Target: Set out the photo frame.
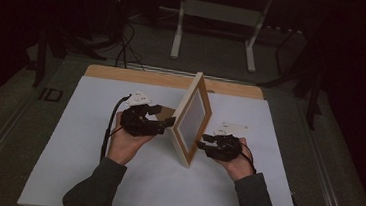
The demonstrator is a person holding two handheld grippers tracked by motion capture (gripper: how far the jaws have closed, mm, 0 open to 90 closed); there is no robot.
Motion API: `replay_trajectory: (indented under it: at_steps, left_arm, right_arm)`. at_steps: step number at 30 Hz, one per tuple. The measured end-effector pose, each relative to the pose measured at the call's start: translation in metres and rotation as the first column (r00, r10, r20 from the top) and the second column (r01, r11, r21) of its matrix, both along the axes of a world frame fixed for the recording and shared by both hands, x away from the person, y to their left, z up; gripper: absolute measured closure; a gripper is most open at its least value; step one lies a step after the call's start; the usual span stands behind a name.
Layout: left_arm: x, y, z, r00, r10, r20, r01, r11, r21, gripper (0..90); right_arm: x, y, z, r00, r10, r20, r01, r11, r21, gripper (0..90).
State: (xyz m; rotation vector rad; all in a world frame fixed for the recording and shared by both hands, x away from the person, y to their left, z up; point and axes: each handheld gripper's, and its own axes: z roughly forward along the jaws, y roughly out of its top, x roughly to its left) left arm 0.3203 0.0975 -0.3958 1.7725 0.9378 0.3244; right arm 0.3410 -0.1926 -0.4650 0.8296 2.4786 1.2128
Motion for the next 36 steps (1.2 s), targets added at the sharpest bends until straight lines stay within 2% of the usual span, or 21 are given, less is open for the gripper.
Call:
replay_trajectory:
  at_steps: [7,10,16,19,22,31,36]
  left_arm:
    - [-0.005,-0.014,-0.005,1.0,0.001,-0.003,-0.001,0.9991,0.042,33.1]
    - [-0.006,-0.02,-0.01,0.9999,0.015,-0.002,-0.015,0.9972,0.073,30.5]
    - [-0.005,-0.028,-0.018,0.9998,0.017,-0.006,-0.016,0.9941,0.107,24.7]
    - [-0.005,-0.032,-0.021,0.9997,0.023,-0.004,-0.022,0.993,0.116,30.2]
    - [-0.005,-0.035,-0.025,0.9998,0.021,-0.004,-0.02,0.9955,0.092,36.0]
    - [-0.007,-0.044,-0.03,0.9993,0.036,0.007,-0.036,0.9957,0.086,54.0]
    - [-0.008,-0.045,-0.031,0.999,0.044,0.005,-0.044,0.9962,0.076,55.7]
  right_arm:
    - [0.0,-0.004,-0.002,0.9999,-0.012,-0.005,0.012,1.0,0.005,61.2]
    - [-0.001,-0.005,-0.004,0.9999,-0.012,-0.008,0.012,1.0,0.005,61.0]
    - [-0.002,-0.011,-0.009,0.9996,-0.023,-0.013,0.023,1.0,0.015,60.7]
    - [-0.002,-0.015,-0.011,0.9993,-0.032,-0.019,0.033,0.999,0.018,60.8]
    - [-0.002,-0.017,-0.011,0.9991,-0.037,-0.022,0.037,0.999,0.023,60.7]
    - [-0.003,-0.023,-0.014,0.9978,-0.059,-0.03,0.06,0.997,0.041,60.8]
    - [-0.003,-0.024,-0.014,0.9978,-0.06,-0.029,0.062,0.997,0.048,60.7]
